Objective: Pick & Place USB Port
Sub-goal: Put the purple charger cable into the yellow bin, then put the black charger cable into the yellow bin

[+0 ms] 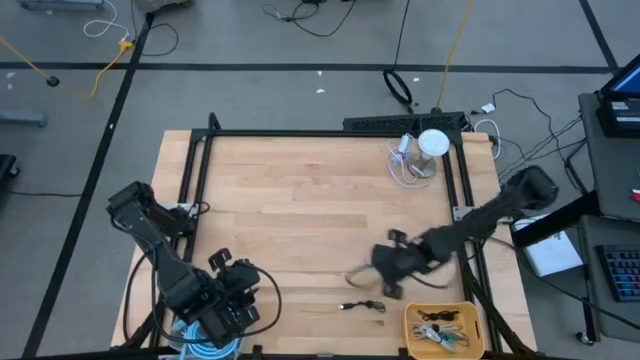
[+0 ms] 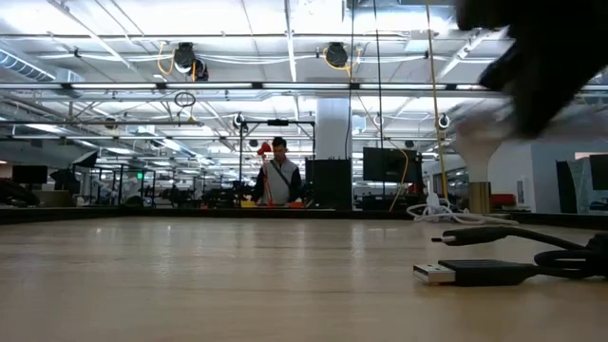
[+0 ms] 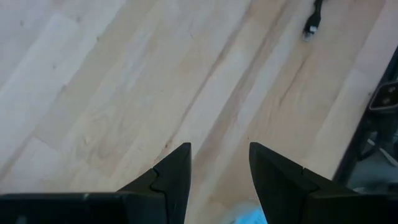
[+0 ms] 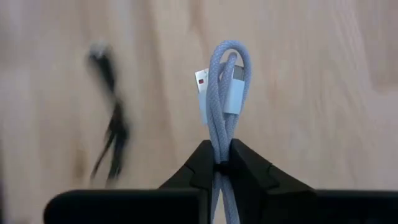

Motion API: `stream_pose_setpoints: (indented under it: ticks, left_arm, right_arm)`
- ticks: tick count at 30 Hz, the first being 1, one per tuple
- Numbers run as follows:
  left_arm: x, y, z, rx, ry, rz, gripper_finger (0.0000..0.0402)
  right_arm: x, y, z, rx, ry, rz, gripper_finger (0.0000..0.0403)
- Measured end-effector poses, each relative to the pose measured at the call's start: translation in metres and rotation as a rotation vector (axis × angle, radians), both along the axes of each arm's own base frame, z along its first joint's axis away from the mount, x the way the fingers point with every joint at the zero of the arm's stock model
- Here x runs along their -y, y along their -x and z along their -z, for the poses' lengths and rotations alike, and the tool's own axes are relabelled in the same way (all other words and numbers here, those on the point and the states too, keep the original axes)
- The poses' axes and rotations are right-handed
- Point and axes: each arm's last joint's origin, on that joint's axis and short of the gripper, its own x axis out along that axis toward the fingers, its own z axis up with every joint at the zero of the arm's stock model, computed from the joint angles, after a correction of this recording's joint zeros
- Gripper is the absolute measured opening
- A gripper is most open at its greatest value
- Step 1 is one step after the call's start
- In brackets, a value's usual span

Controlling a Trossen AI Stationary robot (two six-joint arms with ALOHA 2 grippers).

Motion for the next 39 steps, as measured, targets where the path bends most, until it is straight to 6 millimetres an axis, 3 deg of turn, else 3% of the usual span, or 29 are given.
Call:
stream_pose_setpoints:
  ticks: [5, 7, 11, 16, 22, 27, 33, 39]
  left_arm:
    - [-0.005, -0.006, -0.001, 0.033, -0.041, 0.004, 0.0163]
    - [-0.007, -0.009, -0.001, 0.039, -0.046, 0.011, 0.0163]
    - [-0.011, -0.017, -0.001, 0.047, -0.051, 0.036, 0.0163]
    - [-0.017, -0.025, -0.002, 0.050, -0.060, 0.053, 0.0163]
    - [-0.028, -0.035, -0.002, 0.034, -0.077, 0.090, 0.0163]
    - [-0.033, -0.045, -0.003, 0.036, -0.052, 0.130, 0.0163]
    - [-0.036, -0.070, 0.000, 0.104, 0.042, 0.194, 0.0163]
    - [-0.039, -0.110, 0.030, 0.109, 0.061, 0.303, 0.0163]
  right_arm:
    - [-0.025, 0.042, -0.060, -0.005, -0.084, 0.004, 0.0023]
    - [-0.039, 0.061, -0.071, -0.020, -0.125, 0.007, 0.0023]
    - [-0.072, 0.093, -0.067, -0.091, -0.182, 0.016, 0.0023]
    - [-0.107, 0.117, -0.042, -0.182, -0.149, 0.060, 0.0023]
    - [-0.133, 0.119, -0.013, -0.264, -0.151, 0.039, 0.0023]
    - [-0.145, 0.121, -0.002, -0.296, -0.166, 0.033, 0.0041]
    - [-0.145, 0.118, -0.015, -0.249, -0.276, 0.070, 0.0110]
    - [-0.140, 0.119, -0.032, -0.214, -0.371, 0.126, 0.0165]
